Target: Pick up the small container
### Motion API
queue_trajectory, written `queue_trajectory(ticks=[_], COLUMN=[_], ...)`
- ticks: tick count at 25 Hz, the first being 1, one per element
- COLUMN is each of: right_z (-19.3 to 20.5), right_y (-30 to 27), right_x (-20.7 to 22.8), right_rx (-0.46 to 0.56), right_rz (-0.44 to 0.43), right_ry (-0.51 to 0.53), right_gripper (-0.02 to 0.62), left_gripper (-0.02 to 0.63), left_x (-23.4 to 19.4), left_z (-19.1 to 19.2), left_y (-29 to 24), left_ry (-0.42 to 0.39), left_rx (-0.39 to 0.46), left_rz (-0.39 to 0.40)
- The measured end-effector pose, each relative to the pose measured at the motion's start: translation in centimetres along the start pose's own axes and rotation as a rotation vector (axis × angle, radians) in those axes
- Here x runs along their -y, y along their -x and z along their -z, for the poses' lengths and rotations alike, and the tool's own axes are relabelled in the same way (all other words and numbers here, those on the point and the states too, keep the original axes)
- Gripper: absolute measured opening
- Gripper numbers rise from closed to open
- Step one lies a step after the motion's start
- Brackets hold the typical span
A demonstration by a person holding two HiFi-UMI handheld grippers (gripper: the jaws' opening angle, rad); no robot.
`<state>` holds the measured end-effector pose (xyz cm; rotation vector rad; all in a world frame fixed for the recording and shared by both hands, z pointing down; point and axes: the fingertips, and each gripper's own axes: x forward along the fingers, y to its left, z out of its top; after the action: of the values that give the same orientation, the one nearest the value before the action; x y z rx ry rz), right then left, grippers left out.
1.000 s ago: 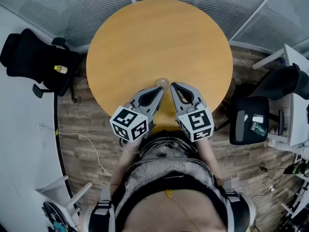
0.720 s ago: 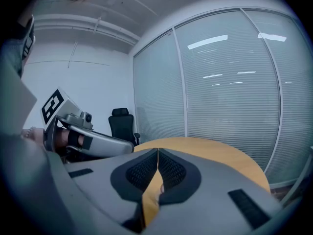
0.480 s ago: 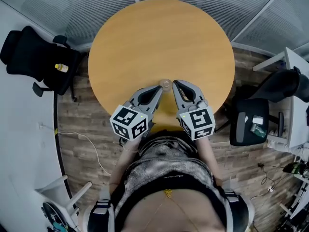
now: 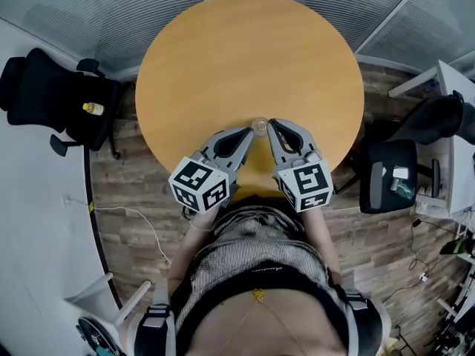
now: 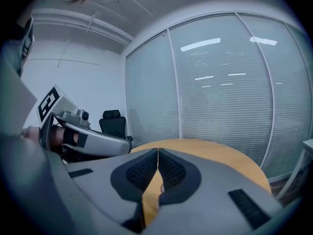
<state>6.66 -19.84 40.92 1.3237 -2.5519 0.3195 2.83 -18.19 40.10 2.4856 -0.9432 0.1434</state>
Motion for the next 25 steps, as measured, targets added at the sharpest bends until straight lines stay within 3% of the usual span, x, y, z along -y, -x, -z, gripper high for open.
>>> queue_trajectory(ticks=[25], right_z=[5.4], right_y=[-2.9], right_x=[1.6], right_rx=[-0.117], right_rz=[0.052], right_ry=[-0.042], right_gripper=[0.02], left_gripper=[0.005], left_x=[-1.3], left_z=[0.9], left_y=[1.5], left_ry=[0.032], left_rx=[-0.023], left_rz=[-0.002])
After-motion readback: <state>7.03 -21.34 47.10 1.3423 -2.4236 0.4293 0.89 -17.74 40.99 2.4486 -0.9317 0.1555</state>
